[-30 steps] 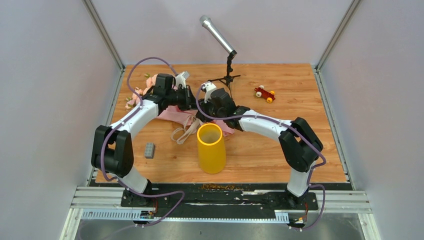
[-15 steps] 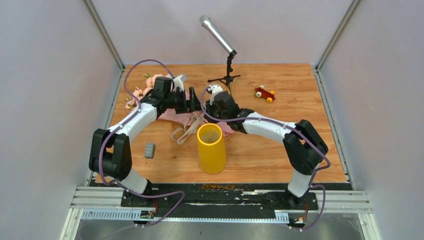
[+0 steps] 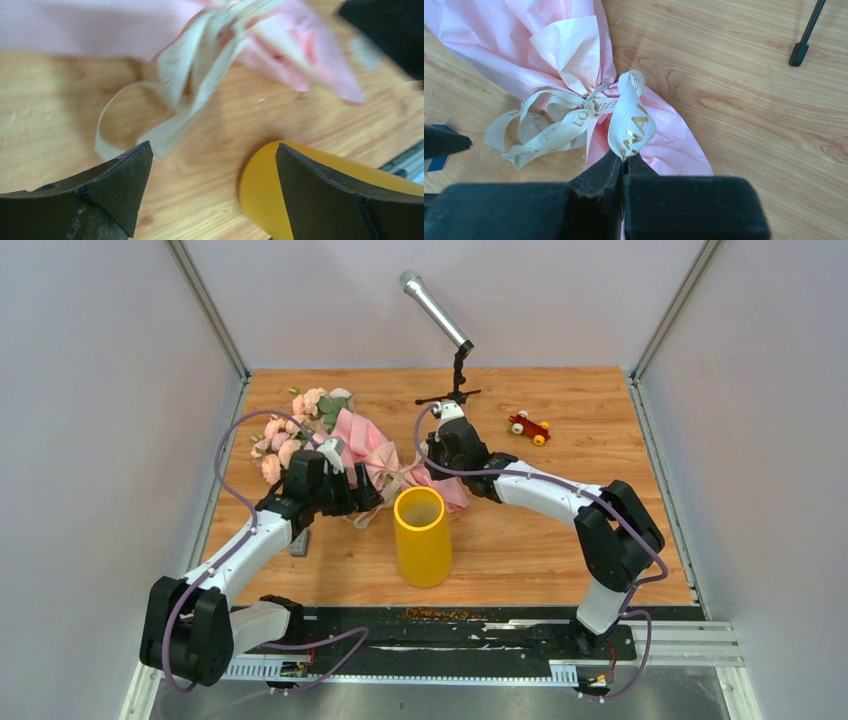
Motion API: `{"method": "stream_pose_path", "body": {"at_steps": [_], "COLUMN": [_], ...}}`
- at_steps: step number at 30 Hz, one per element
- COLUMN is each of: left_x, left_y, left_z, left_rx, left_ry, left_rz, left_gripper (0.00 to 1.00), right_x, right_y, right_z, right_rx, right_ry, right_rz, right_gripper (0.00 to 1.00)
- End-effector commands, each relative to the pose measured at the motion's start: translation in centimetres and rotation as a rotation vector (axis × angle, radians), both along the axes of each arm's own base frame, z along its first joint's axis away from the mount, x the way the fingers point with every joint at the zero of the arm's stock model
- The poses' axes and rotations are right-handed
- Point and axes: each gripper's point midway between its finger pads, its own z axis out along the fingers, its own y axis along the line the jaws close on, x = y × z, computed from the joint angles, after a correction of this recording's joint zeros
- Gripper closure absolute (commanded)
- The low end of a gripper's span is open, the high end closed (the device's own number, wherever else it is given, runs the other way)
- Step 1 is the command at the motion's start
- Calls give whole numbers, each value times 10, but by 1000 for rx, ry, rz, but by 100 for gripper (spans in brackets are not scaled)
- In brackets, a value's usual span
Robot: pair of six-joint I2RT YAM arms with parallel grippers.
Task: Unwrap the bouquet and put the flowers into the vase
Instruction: Untie the ribbon from the wrapping paper.
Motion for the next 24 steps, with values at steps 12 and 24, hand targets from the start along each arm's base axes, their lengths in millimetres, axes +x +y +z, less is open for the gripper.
{"method": "stream_pose_path", "body": {"at_steps": [12, 24], "left_x": [-18, -6], "left_y": [60, 39], "left_z": [-62, -78], "left_rx": [235, 188], "left_ry": [49, 109], "left_rz": [213, 139], "left_gripper": [0, 12], "right_x": [-1, -9], "right_y": [9, 21], "right_z": [42, 47], "right_rx": [121, 215], "right_ry": [-61, -39], "right_rz": [16, 70], "right_gripper": [100, 100]}}
